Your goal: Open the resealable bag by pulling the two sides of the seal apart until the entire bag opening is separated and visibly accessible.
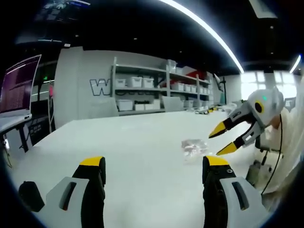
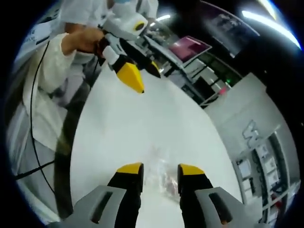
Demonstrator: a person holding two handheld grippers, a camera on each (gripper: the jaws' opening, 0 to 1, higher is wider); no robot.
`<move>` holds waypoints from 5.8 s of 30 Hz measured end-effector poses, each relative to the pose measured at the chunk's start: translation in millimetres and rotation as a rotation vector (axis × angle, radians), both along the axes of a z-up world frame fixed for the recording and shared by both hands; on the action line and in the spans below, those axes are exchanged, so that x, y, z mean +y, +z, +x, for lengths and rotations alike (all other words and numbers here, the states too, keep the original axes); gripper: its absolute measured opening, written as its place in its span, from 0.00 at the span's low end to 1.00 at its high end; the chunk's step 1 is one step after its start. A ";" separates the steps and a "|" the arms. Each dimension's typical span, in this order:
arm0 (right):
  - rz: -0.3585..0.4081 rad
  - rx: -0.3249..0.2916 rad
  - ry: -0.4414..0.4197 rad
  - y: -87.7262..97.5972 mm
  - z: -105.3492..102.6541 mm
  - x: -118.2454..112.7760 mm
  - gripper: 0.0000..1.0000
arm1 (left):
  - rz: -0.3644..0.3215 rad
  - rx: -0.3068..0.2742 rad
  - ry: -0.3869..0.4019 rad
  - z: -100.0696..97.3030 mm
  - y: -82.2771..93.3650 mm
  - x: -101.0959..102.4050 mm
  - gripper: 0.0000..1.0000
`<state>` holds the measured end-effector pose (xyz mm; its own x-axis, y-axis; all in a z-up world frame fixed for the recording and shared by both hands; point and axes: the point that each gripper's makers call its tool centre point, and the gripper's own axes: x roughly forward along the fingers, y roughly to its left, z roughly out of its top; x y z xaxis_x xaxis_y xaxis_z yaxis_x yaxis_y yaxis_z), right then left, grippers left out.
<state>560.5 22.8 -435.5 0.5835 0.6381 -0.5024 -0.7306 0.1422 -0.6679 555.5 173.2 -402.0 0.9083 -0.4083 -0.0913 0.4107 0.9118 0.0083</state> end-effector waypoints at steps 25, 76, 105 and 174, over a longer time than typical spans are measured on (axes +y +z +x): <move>-0.129 -0.019 -0.015 -10.3 7.1 5.8 0.15 | -0.023 -0.020 -0.006 -2.4 3.2 3.1 0.83; -0.188 -0.009 -0.081 -27.4 11.4 3.9 0.06 | -0.044 -0.031 -0.007 -8.7 3.2 8.5 0.83; -0.261 -0.083 -0.093 -28.2 15.8 1.1 0.02 | -0.054 -0.030 -0.008 -10.0 4.1 8.5 0.83; -0.056 -0.056 -0.176 -18.7 21.9 -7.6 0.00 | -0.089 0.164 -0.234 -4.2 -20.2 -71.7 0.65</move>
